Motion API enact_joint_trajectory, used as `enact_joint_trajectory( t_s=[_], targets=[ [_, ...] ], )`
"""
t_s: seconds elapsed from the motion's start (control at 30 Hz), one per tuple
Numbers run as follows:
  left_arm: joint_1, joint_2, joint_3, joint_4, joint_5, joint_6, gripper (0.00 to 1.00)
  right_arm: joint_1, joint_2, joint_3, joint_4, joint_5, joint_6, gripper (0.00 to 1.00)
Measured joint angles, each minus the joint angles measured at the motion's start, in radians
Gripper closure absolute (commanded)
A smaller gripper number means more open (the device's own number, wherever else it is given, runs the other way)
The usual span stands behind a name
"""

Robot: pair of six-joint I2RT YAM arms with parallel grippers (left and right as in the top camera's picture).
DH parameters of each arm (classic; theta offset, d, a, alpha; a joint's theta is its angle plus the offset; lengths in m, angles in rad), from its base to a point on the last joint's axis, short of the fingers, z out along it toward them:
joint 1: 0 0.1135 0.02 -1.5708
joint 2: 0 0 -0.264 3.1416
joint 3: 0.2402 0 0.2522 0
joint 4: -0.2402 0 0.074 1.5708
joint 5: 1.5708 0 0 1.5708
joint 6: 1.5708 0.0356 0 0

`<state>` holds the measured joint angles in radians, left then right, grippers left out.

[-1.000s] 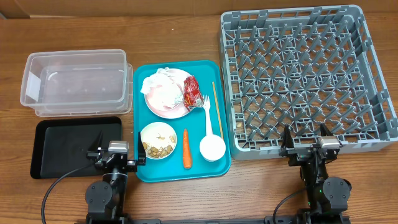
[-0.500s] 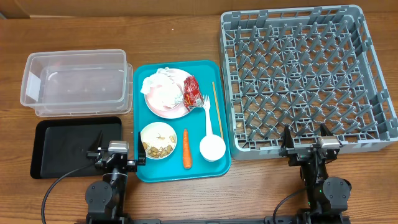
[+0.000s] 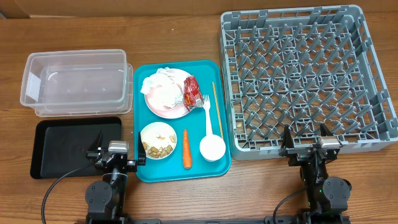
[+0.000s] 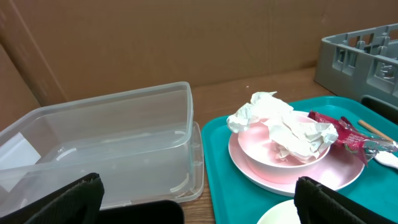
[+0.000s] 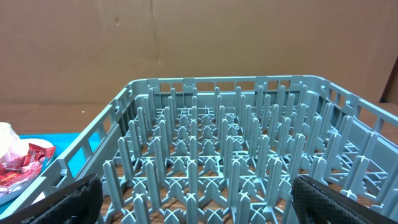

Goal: Sort waste into correct bins and load items into the dishwasher

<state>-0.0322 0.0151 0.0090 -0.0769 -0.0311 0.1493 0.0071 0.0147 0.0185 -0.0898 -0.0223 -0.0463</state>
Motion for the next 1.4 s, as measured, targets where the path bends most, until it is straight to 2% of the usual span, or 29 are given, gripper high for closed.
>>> enact_joint_trajectory(
  t_s=[0.4,0.53,0.7,0.87,1.0,1.1,1.27,1.4],
  targets=[
    [0.0,0.0,0.0,0.003,0.006,0.0,0.0,0.0,0.0,0.0,0.0,0.0,0.0,0.0],
    [0.0,0.0,0.003,0.038,0.081,-0.01,0.0,0.0,0.0,0.0,0.0,0.0,0.0,0.0],
    [0.0,0.001,0.083,-0.094,0.173,-0.074,0.0,0.0,0.0,0.0,0.0,0.0,0.001,0.0],
    [0.0,0.043,0.292,-0.202,0.206,-0.1,0.0,0.0,0.0,0.0,0.001,0.0,0.0,0.0],
    [0.0,0.184,0.516,-0.317,0.238,-0.107,0.0,0.0,0.0,0.0,0.0,0.0,0.0,0.0],
    [0.0,0.344,0.686,-0.406,0.272,-0.114,0.0,0.0,0.0,0.0,0.0,0.0,-0.001,0.0],
    [0.0,0.673,1.003,-0.64,0.355,-0.118,0.0,0.0,0.0,0.0,0.0,0.0,-0.002,0.0],
    [0.0,0.958,1.308,-0.921,0.39,-0.118,0.0,0.0,0.0,0.0,0.0,0.0,-0.003,0.0]
  ],
)
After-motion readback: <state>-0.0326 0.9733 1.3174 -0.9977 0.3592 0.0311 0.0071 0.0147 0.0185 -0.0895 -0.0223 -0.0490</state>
